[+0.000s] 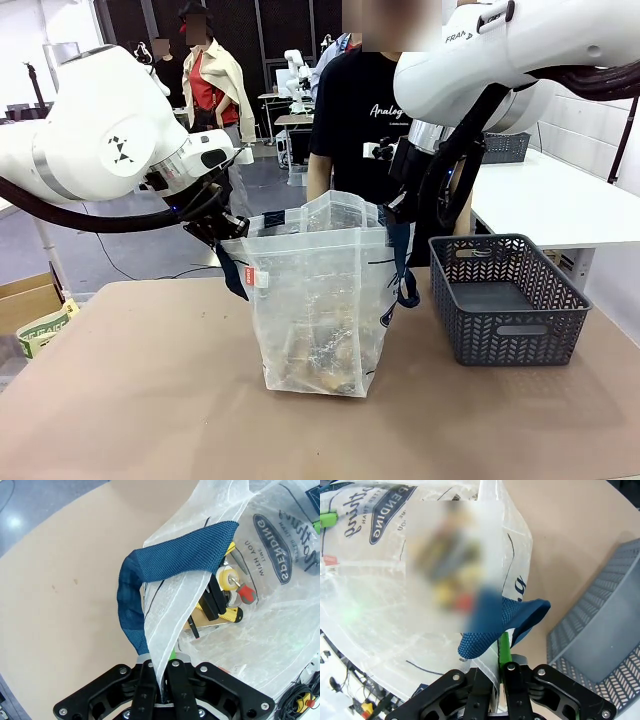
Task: Transfer purchased items from the store into the shopping bag.
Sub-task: Move the Reusable shopping bag to the right side of the table.
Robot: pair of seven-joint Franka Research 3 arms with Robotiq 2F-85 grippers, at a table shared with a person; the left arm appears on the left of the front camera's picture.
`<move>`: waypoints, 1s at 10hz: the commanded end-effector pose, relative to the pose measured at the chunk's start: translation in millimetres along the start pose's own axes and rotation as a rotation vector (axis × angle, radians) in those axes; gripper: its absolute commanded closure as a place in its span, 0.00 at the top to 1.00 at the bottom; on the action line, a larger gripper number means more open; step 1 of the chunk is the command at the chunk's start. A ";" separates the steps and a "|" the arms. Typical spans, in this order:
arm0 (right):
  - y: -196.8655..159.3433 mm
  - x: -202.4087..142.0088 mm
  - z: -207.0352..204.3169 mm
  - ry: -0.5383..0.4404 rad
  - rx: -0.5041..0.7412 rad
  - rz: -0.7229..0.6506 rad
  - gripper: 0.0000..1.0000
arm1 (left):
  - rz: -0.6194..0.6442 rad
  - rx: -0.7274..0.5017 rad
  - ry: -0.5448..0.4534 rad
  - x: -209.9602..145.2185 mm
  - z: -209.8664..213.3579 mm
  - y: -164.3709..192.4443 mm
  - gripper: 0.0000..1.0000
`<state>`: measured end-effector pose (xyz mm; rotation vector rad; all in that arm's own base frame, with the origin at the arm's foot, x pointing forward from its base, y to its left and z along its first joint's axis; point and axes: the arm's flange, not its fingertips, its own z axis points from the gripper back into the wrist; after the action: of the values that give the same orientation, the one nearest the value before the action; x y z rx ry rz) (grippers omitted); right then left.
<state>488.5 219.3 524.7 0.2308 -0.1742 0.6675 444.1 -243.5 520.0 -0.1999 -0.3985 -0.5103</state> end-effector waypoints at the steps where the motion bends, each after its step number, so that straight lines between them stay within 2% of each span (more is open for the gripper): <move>1: -1.2 -0.3 0.3 -0.002 -0.001 -0.003 0.00 | 0.002 0.003 -0.007 0.1 3.3 1.8 0.00; 10: -1.2 -0.3 0.3 -0.002 -0.001 -0.003 0.00 | 0.002 0.003 -0.007 0.1 3.3 1.8 0.00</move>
<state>488.5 219.3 524.7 0.2308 -0.1742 0.6675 444.1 -243.5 520.0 -0.1999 -0.3985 -0.5103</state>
